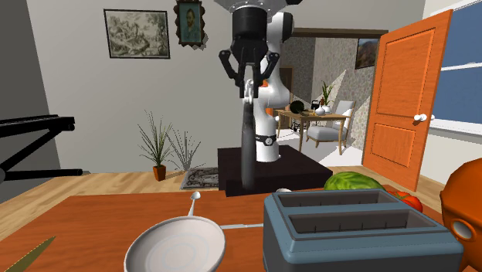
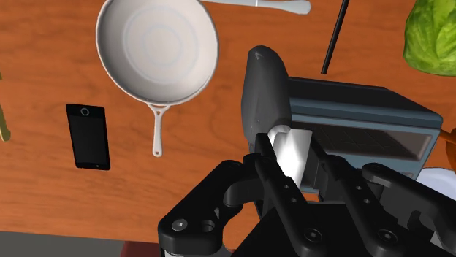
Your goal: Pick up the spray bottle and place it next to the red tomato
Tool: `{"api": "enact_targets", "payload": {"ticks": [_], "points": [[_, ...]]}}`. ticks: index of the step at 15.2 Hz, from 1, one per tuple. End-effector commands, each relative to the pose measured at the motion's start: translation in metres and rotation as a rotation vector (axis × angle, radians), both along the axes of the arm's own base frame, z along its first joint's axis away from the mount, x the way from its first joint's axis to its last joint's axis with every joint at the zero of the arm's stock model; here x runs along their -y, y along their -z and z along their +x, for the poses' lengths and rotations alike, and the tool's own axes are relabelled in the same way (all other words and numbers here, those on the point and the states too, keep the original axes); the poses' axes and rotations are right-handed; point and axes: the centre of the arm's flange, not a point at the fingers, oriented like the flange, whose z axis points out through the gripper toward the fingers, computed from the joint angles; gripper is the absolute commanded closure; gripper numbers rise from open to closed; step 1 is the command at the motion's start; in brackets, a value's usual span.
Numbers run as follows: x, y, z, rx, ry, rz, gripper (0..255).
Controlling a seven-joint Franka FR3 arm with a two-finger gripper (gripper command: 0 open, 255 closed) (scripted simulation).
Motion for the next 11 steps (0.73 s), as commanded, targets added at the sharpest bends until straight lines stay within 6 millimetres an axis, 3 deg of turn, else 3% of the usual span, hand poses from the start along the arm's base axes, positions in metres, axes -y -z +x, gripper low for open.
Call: {"api": "enact_targets", "payload": {"ticks": [1, 11], "points": [[0.001, -0.011, -0.001, 0.000, 0.000, 0.000, 255], [0.001, -0.063, -0.001, 0.000, 0.000, 0.000, 255]]}}
